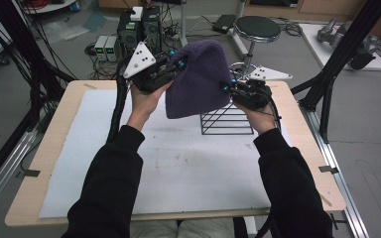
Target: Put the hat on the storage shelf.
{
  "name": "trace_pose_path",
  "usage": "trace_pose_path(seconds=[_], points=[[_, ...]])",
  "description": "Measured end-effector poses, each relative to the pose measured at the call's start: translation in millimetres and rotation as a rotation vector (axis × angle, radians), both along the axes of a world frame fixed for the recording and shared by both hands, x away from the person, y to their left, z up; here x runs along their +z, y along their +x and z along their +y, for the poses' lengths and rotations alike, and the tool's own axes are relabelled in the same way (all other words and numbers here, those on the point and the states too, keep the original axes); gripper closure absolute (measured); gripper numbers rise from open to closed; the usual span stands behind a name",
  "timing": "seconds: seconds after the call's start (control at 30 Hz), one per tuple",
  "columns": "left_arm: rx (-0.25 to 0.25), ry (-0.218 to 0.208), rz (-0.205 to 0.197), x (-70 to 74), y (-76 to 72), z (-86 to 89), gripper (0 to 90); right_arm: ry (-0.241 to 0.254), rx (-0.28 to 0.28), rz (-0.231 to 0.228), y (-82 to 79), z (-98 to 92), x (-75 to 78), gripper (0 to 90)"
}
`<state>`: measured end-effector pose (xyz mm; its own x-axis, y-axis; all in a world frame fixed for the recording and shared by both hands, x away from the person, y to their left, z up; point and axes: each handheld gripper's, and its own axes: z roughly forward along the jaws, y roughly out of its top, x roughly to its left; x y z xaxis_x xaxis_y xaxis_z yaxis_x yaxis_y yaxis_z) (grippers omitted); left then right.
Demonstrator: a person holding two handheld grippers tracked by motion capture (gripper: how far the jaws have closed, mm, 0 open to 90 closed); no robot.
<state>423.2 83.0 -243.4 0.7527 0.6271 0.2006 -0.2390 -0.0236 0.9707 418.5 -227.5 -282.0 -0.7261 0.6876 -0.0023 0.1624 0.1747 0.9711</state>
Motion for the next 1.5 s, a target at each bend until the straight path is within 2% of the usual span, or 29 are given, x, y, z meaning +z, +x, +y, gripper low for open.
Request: trace_pose_path(seconds=[0.13, 0.3, 0.47, 0.5, 0.6, 0.77, 0.9, 1.07, 1.23, 1.5], points=[[0.000, 0.000, 0.004, -2.9, 5.0, -9.6, 77.0, 0.001, -0.035, 0.006, 0.7, -10.3, -2.3, 78.5], [0.010, 0.022, -0.016, -4.4, 10.3, -26.0, 77.0, 0.004, -0.082, 0.002, 2.8, -20.1, -7.2, 78.4], [-0.001, 0.042, -0.021, -8.2, 16.4, -42.9, 76.9, 0.009, -0.113, 0.001, 3.3, -30.5, -14.0, 78.4], [-0.005, 0.047, -0.019, -10.7, 19.0, -48.8, 76.9, 0.017, -0.126, 0.012, 3.2, -36.2, -17.2, 78.4], [-0.007, 0.049, -0.015, -13.6, 21.3, -54.5, 76.8, 0.015, -0.149, 0.012, 2.7, -43.3, -20.7, 78.4], [-0.032, 0.043, -0.003, -20.4, 26.3, -66.3, 76.4, 0.015, -0.179, 0.019, -1.4, -56.0, -25.3, 78.4], [-0.057, 0.062, -0.001, -27.0, 29.2, -76.6, 76.1, 0.019, -0.208, 0.027, -4.5, -68.6, -31.0, 78.5], [-0.074, 0.082, -0.017, -33.7, 32.1, -89.3, 75.8, 0.026, -0.223, 0.040, -7.5, -79.2, -37.2, 78.5], [-0.094, 0.090, -0.003, -42.7, 37.6, -97.7, 75.3, 0.022, -0.251, 0.047, -10.2, -88.3, -43.9, 78.5], [-0.116, 0.094, 0.040, -57.9, 40.4, -106.1, 75.0, 0.021, -0.265, 0.097, -10.0, -94.5, -65.2, 78.4]])
